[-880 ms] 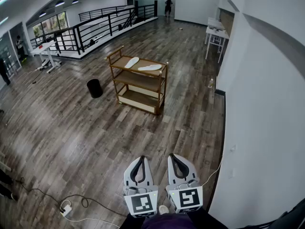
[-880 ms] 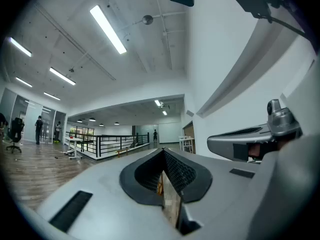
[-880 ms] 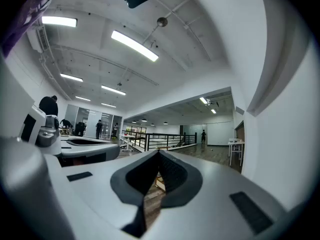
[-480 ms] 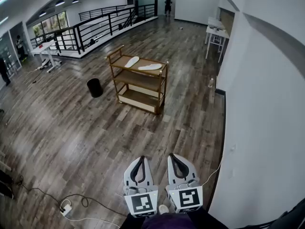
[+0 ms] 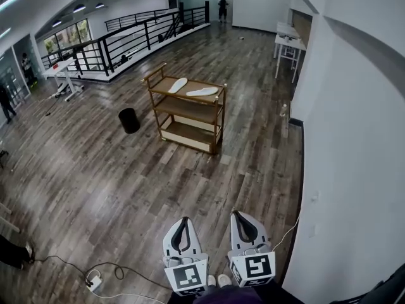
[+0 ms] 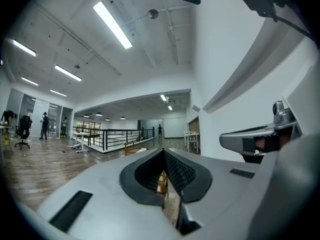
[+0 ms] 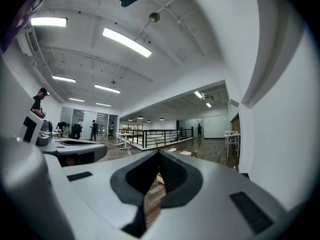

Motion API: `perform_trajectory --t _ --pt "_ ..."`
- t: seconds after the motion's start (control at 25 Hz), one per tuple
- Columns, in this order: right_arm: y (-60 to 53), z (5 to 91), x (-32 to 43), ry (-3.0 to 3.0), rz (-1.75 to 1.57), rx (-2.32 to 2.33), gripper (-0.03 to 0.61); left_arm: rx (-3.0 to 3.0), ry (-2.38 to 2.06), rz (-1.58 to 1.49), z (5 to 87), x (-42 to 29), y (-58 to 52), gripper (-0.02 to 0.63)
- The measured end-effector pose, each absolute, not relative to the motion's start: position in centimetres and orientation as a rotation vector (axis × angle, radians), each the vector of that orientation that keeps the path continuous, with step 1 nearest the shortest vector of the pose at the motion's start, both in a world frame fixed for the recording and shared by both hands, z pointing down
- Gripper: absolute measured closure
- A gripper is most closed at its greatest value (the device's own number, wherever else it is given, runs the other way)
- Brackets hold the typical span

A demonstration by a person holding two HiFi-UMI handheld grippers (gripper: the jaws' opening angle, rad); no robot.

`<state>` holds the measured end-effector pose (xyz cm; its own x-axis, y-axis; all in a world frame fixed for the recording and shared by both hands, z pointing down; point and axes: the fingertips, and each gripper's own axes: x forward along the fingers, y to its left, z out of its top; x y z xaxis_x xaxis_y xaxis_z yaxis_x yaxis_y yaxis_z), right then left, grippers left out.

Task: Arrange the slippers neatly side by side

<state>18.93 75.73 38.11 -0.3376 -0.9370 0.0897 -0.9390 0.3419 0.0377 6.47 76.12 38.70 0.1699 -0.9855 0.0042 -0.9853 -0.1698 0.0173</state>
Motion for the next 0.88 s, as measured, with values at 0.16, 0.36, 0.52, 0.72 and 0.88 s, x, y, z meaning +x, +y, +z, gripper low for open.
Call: perform_trajectory --t 0.16,0.36,0.52,0.72,0.88 --pt "75.8 39.3 18.4 -2.475 0.060 1.719 0.580 2.357 -1.996 0.027 40.3 5.3 76.5 0.612" --pt "75.0 40.0 17.6 -2.447 0.054 1.697 0.580 2.345 -1.954 0.032 41.9 4.1 76.4 0.612" --pt "74.4 40.0 17.0 -2.436 0.035 1.697 0.580 2.340 -1.938 0.014 42.5 3.4 76.2 0.612" --pt "74.1 39.5 16.2 -2.425 0.039 1.737 0.580 2.344 -1.912 0.006 42.9 3.0 75.4 0.612" --pt "72.6 39.5 17.0 -2.418 0.062 1.759 0.580 2.364 -1.880 0.012 43.0 4.2 73.9 0.612"
